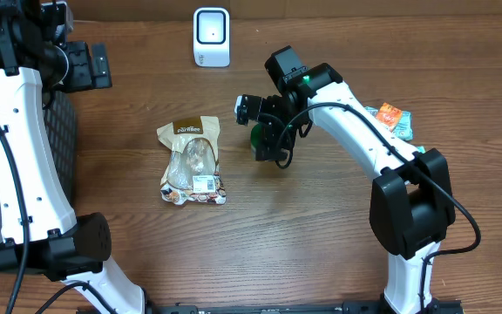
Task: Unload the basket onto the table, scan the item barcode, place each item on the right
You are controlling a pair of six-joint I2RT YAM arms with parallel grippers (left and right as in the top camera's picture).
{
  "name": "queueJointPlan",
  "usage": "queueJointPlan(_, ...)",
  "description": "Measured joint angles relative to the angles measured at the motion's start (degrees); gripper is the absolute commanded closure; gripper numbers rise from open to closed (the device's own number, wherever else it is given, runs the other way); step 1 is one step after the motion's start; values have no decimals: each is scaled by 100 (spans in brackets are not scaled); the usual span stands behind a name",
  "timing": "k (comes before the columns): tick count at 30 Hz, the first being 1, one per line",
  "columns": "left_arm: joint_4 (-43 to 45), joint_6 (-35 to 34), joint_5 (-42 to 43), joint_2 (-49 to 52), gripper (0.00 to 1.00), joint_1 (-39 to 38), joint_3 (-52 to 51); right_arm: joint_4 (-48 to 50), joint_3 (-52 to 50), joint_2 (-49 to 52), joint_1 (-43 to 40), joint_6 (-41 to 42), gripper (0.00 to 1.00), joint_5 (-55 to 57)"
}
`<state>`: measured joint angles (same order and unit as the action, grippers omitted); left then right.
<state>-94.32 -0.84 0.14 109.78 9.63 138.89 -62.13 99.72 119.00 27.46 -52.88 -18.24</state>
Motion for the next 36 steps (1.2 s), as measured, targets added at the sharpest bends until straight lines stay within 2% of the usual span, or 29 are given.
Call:
queueJointPlan(3, 2, 0, 2, 0, 0, 0, 0, 122, -9, 0, 0, 267, 0, -37)
queueJointPlan(5, 0, 0, 0, 0, 0, 0, 0, 267, -9, 0, 0, 774, 0, 33)
queueJointPlan(8, 0, 0, 0, 0, 1, 0, 0, 422, 22, 0, 0, 2028, 0, 439)
queueJointPlan(13, 2, -2, 2, 0, 0, 0, 0, 35, 457, 7, -11, 4074, 0, 1174)
queueJointPlan(22, 0, 0, 2, 0, 0, 0, 0, -299, 745, 9, -11, 6413, 0, 1506)
queueJointPlan(29, 0, 0, 0, 0, 1, 0, 0, -317, 745, 11, -9, 7147, 0, 1554)
queueJointPlan(36, 0, 0, 2, 0, 0, 0, 0, -365, 745, 11, -11, 6769, 0, 1558)
